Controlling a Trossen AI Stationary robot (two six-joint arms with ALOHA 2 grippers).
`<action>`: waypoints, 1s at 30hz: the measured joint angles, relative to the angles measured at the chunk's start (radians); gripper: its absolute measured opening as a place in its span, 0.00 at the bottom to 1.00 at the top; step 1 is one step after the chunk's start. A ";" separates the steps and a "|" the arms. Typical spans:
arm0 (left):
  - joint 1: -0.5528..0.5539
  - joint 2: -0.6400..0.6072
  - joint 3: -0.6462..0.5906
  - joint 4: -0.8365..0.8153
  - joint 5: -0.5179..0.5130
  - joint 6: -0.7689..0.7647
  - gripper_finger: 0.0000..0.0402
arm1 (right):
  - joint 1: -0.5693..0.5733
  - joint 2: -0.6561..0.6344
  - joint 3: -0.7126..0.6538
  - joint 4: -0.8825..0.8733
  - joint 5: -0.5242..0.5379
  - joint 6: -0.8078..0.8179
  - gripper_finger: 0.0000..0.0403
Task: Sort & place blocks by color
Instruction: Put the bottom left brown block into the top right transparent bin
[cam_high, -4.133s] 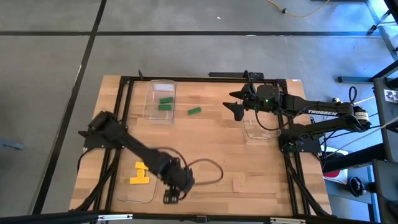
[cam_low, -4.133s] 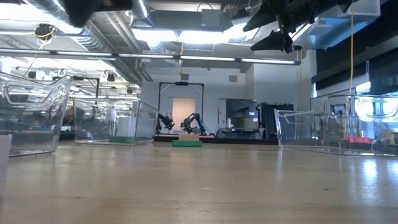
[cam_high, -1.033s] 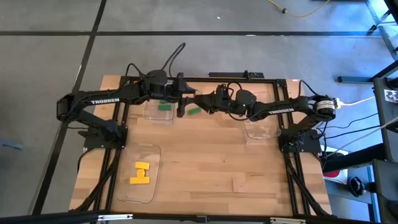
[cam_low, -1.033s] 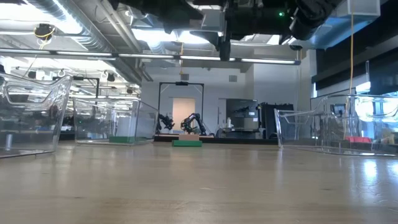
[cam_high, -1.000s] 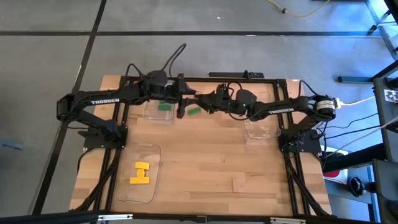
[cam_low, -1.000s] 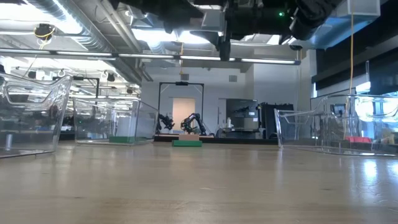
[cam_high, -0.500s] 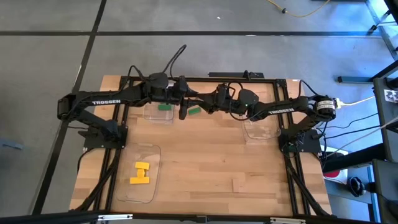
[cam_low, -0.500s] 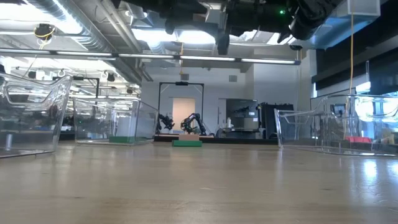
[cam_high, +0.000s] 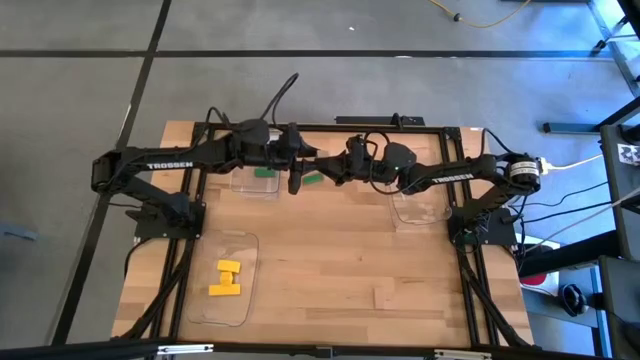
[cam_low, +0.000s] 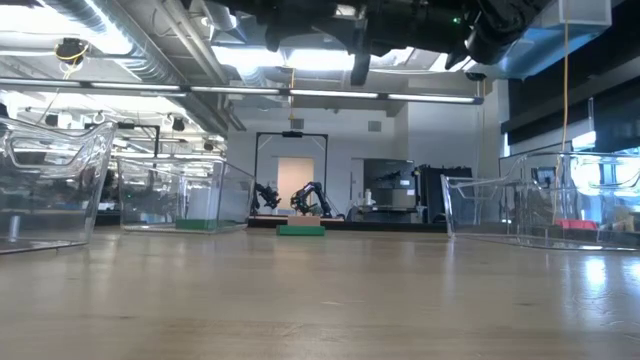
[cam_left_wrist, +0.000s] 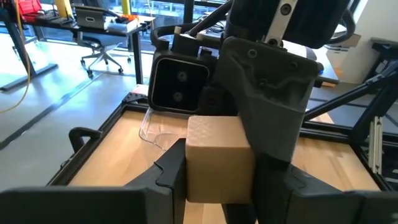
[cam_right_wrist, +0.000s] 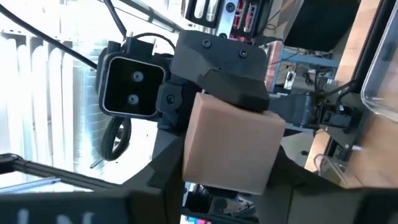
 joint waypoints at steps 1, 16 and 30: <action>-0.004 0.000 0.000 0.005 -0.002 0.000 0.29 | 0.000 -0.001 0.000 0.000 -0.007 0.000 0.34; -0.016 -0.012 -0.001 0.008 -0.031 0.007 0.30 | -0.003 -0.001 0.002 0.002 -0.037 0.026 0.35; -0.019 -0.014 -0.001 0.005 0.034 0.015 0.30 | -0.002 -0.001 0.002 0.004 -0.005 0.053 0.47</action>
